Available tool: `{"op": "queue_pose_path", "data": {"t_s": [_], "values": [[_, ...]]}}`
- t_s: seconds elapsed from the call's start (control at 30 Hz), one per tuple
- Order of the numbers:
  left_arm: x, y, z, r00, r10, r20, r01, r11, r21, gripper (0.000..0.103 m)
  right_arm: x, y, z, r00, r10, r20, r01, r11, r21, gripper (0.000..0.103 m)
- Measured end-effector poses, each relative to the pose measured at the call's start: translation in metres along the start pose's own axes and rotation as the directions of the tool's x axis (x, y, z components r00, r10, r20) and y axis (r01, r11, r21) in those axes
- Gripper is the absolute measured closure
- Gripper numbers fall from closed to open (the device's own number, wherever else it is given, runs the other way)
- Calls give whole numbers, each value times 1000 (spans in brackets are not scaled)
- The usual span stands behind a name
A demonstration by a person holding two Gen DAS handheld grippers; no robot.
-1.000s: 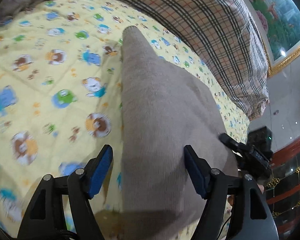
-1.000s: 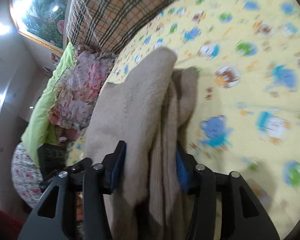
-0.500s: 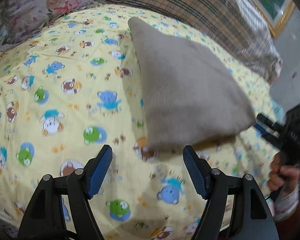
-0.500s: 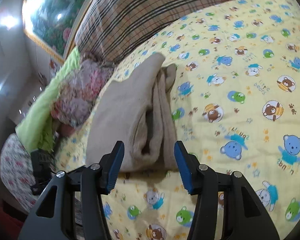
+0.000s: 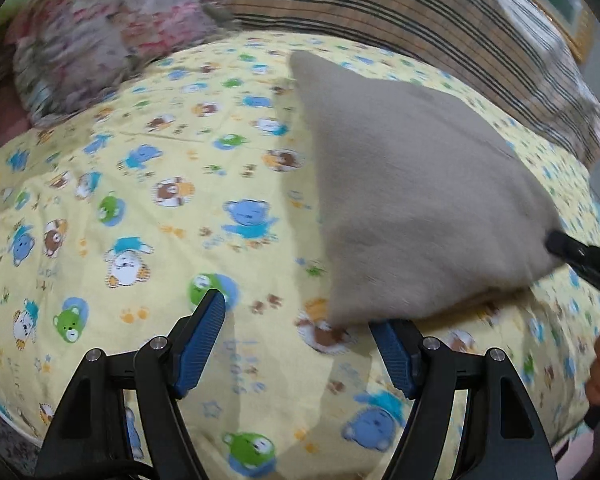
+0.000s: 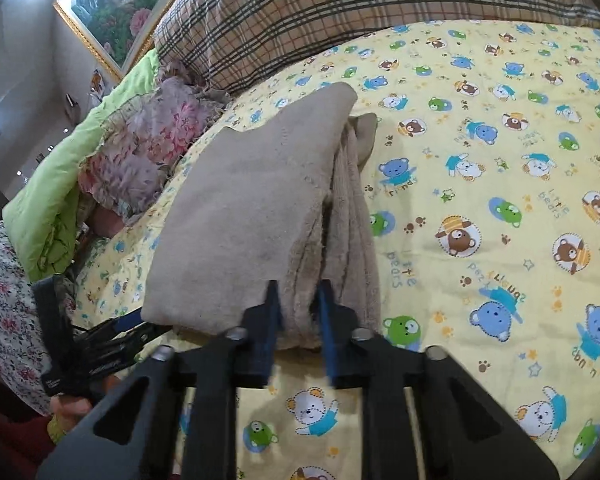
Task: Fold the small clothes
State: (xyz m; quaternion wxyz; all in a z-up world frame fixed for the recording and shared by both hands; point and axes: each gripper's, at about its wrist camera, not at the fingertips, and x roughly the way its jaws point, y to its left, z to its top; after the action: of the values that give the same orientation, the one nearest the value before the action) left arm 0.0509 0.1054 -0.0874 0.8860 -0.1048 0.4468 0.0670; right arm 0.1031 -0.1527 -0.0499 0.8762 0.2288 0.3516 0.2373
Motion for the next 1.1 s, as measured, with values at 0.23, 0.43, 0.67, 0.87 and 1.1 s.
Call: {"op": "queue_pose_path", "data": {"t_s": [0.23, 0.43, 0.67, 0.87, 1.1], "values": [[-9, -3, 6, 998, 47, 44, -46, 999, -6, 29, -51, 12, 19, 985, 88, 146, -86, 996, -20, 96], [3, 4, 4, 999, 41, 3, -41, 999, -26, 29, -15, -7, 2, 996, -81, 48, 85, 994, -71, 96], [-3, 7, -3, 999, 36, -29, -35, 999, 11, 28, 4, -24, -17, 992, -123, 16, 123, 992, 0, 74], [-38, 15, 3, 999, -51, 11, 52, 999, -14, 32, -34, -25, -12, 991, -92, 96, 89, 995, 35, 66], [-36, -16, 64, 952, -297, 69, 299, 954, -20, 32, -26, 6, 25, 987, 74, 141, -77, 997, 19, 66]]}}
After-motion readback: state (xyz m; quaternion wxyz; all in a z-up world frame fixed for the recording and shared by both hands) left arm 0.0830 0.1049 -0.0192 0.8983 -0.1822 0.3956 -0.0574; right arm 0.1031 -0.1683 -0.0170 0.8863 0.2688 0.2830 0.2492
